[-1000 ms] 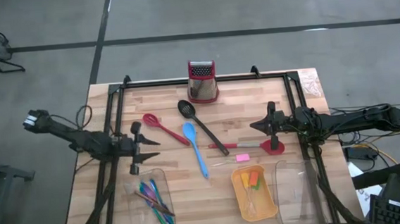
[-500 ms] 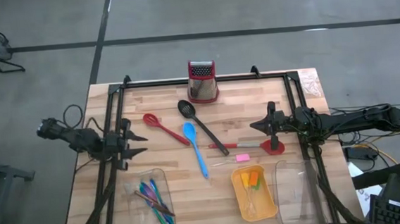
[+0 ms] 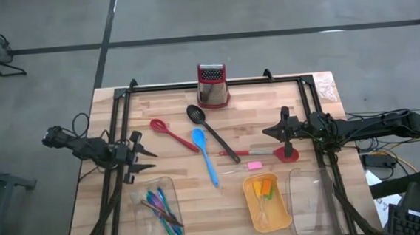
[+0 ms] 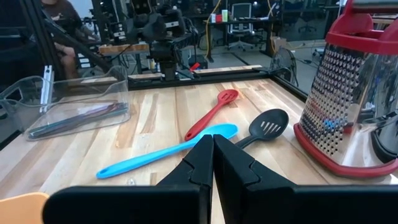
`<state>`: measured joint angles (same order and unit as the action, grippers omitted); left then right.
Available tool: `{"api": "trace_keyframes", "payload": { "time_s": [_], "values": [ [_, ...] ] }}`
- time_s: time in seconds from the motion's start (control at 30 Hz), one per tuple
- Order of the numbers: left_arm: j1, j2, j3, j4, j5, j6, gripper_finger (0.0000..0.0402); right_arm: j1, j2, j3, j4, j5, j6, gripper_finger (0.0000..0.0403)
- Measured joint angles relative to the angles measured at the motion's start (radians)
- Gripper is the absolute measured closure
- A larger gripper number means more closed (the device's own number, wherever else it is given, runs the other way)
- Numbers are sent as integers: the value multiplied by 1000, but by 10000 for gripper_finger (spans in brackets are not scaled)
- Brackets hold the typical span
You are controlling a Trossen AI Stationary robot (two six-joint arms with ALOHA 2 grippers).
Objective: Pick & Place Kitchen Items
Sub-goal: Put the black serving spoon into the right transparent bin
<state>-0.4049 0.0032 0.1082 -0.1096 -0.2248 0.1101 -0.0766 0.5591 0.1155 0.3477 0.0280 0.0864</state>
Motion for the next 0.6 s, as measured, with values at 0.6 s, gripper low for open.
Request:
{"api": "trace_keyframes", "payload": {
  "time_s": [0.6],
  "values": [
    [1,20,-54,27,-83,-15,243,0,0,0,0,0,0,394]
  ]
}}
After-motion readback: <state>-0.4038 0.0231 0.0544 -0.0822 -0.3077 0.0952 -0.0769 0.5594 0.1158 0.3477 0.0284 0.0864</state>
